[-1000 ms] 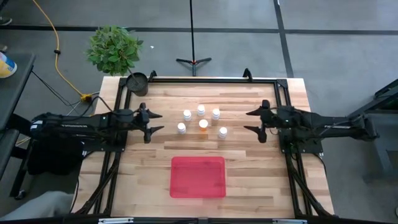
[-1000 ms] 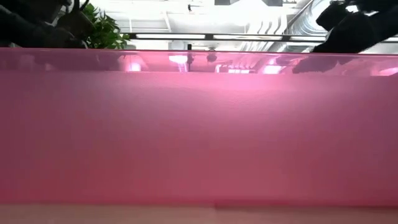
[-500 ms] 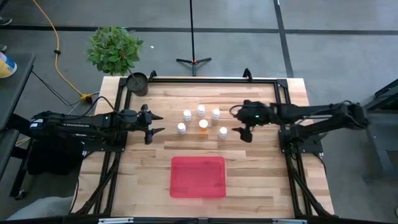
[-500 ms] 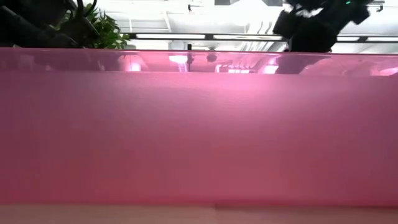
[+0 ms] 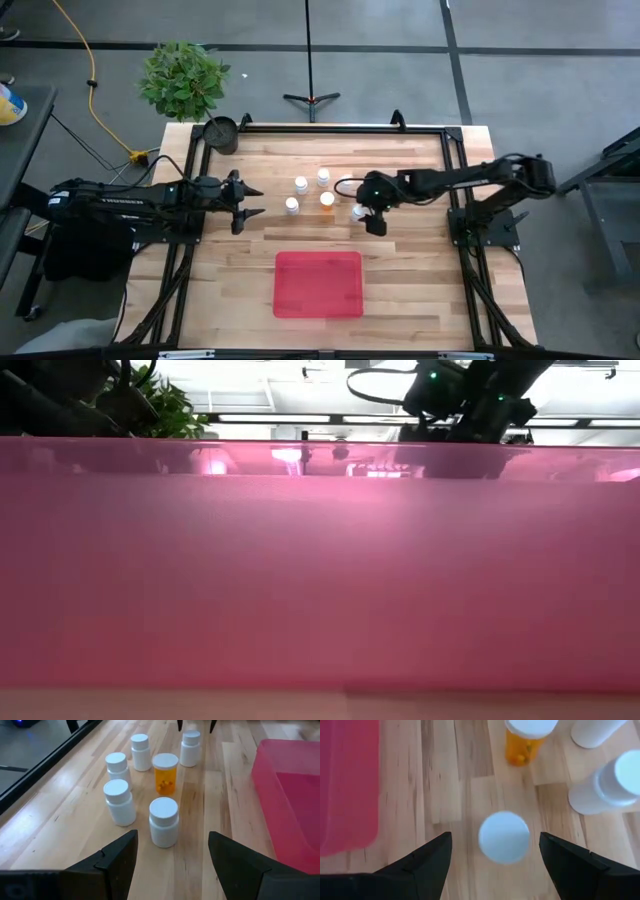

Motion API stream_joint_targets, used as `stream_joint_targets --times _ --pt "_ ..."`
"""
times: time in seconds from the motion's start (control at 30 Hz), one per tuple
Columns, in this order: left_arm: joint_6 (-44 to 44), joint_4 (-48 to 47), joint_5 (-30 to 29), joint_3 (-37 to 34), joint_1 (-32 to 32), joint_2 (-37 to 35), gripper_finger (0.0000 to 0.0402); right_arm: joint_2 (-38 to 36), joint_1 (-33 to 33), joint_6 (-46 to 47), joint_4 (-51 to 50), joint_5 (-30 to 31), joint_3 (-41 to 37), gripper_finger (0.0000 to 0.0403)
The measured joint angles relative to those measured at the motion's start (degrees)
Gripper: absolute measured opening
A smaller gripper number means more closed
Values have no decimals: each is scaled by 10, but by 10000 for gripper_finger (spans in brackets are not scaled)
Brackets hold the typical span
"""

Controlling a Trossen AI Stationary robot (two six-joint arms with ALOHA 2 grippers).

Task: Pick and place pill bottles into a basket
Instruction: Put the white medicine bottle into the red bin

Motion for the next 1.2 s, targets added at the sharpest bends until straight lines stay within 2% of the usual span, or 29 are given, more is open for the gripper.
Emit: stream_joint_targets --times 0.33,1.2 --pt "0 -4 0 0 0 0 276 23 0 0 14 22 3 291" --pt "-11 -21 1 0 0 0 276 27 0 15 23 22 -3 291"
